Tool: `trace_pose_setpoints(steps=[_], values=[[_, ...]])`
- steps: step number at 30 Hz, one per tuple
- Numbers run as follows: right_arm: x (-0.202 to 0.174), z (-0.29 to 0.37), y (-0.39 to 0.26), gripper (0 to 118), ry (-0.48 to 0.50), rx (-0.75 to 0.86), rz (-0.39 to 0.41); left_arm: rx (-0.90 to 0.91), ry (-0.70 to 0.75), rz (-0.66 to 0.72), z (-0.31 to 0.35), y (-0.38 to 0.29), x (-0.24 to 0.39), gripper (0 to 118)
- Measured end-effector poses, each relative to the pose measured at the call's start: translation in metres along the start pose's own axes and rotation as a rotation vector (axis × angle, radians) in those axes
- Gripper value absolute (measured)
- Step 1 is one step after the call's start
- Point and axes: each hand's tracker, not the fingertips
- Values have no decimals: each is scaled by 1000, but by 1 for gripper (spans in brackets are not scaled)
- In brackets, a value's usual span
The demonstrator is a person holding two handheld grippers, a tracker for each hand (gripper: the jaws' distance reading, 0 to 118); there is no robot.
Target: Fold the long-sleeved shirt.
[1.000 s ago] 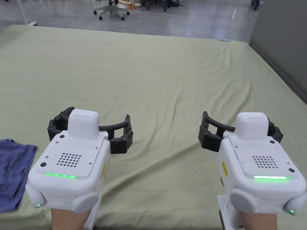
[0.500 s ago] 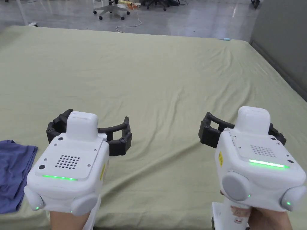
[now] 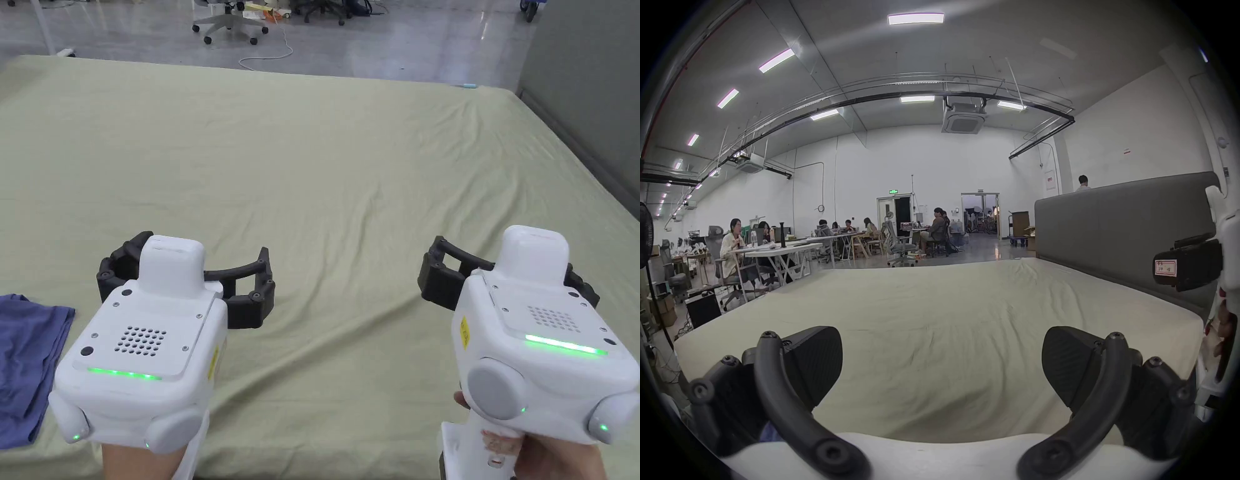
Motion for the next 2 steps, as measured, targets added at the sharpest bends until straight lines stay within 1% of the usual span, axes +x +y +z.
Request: trace_pose_setpoints(steps=[2], values=[[-3,1,2,109,-40,0,7,1,0,-1,1,0,0,118]])
